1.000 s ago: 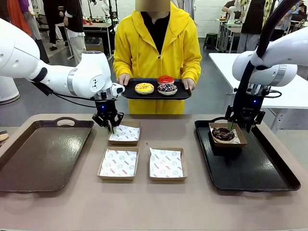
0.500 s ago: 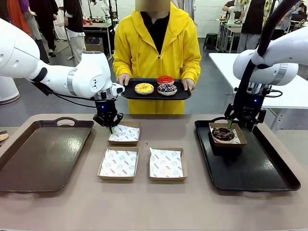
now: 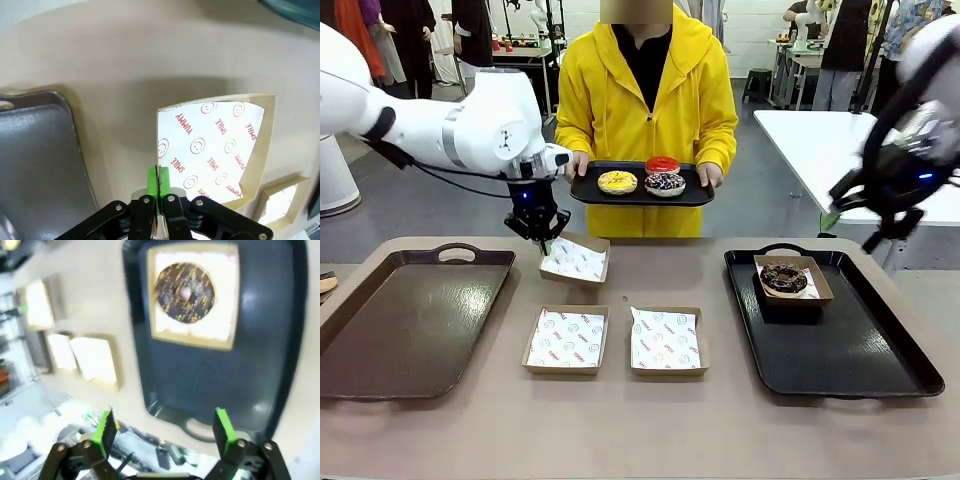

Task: Individually package the donuts and arrange them on the tray.
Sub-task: Place the picked Paper togo box on the Handle tray while simultaneously picking up another Paper togo box from the table with the other hand.

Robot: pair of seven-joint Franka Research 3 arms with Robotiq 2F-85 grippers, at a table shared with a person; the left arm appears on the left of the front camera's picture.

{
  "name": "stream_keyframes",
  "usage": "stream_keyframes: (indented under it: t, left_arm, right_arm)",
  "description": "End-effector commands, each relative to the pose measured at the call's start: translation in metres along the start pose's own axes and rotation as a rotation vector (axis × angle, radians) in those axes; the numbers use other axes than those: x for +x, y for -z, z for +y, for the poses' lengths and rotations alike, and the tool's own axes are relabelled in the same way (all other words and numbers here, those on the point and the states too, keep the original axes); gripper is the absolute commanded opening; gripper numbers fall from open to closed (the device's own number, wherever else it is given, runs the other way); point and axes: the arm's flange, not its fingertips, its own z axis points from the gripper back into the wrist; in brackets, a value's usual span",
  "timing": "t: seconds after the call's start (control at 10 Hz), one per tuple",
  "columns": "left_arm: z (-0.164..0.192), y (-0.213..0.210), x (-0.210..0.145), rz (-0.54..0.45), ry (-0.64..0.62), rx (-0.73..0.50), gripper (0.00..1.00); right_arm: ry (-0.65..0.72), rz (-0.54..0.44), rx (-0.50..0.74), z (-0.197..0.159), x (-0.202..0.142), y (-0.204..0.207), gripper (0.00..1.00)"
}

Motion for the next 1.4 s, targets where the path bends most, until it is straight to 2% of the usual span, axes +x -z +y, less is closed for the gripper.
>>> stream_keyframes:
  t: [0.0,0.1,0.4,0.7,1.0,1.2,1.3]
  left_arm:
    - [-0.011,-0.033,-0.015,-0.037,-0.005,0.036,0.00]
    - [-0.018,-0.051,-0.017,-0.053,-0.004,0.045,0.00]
    - [-0.039,-0.095,-0.005,-0.078,-0.031,0.079,0.00]
    - [-0.053,-0.113,0.010,-0.087,-0.065,0.071,0.00]
    - [-0.061,-0.116,0.026,-0.078,-0.109,0.079,0.00]
    - [-0.059,-0.113,0.029,-0.061,-0.111,0.083,0.00]
    - [-0.054,-0.112,0.020,-0.073,-0.085,0.046,0.00]
  right_arm:
    - [0.073,-0.059,0.230,-0.057,-0.042,-0.044,1.00]
    - [0.113,-0.065,0.321,-0.082,-0.055,-0.059,1.00]
    - [0.109,-0.080,0.522,-0.150,-0.084,-0.070,1.00]
    - [0.078,-0.131,0.627,-0.194,-0.092,-0.069,1.00]
    - [0.043,-0.156,0.659,-0.217,-0.093,-0.056,1.00]
    - [0.019,-0.167,0.617,-0.210,-0.087,-0.048,1.00]
    - [0.069,-0.150,0.638,-0.216,-0.096,-0.051,1.00]
